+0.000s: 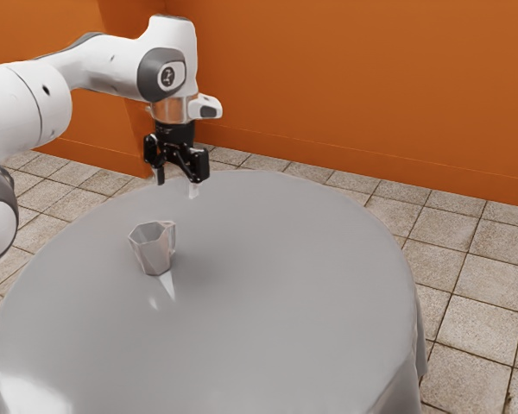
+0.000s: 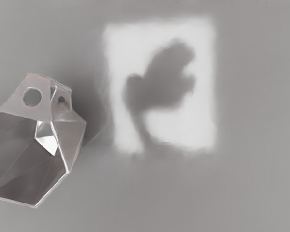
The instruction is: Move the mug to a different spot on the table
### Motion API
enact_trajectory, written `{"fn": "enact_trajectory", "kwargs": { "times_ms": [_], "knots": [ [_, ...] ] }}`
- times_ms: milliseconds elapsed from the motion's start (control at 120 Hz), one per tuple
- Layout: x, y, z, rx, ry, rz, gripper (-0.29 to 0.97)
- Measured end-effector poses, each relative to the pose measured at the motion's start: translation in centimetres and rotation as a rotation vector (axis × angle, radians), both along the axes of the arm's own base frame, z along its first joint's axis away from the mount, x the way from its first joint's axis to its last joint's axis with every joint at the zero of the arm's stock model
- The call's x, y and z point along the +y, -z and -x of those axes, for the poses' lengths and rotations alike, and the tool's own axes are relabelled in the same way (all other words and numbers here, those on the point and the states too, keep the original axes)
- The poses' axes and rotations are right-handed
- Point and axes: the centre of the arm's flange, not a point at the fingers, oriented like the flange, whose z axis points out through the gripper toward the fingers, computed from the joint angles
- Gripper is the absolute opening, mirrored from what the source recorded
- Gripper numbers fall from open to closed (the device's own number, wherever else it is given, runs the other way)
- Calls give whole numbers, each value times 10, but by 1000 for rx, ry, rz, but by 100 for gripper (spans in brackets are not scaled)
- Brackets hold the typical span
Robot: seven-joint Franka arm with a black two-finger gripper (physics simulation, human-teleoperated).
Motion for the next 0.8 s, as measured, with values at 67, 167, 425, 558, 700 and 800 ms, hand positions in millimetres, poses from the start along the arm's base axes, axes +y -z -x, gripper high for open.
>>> {"fn": "enact_trajectory", "kwargs": {
  "times_ms": [67, 167, 425, 558, 700, 800],
  "knots": [
    [-3, 14, -10, -3, 8, -8, 66],
    [2, 34, -25, -9, 9, -19, 66],
    [14, 90, -49, 43, 83, -7, 65],
    [24, 121, -48, 115, 100, -3, 63],
    [20, 123, -56, 120, 128, -1, 62],
    [17, 115, -66, 91, 146, 1, 61]
  ]
}}
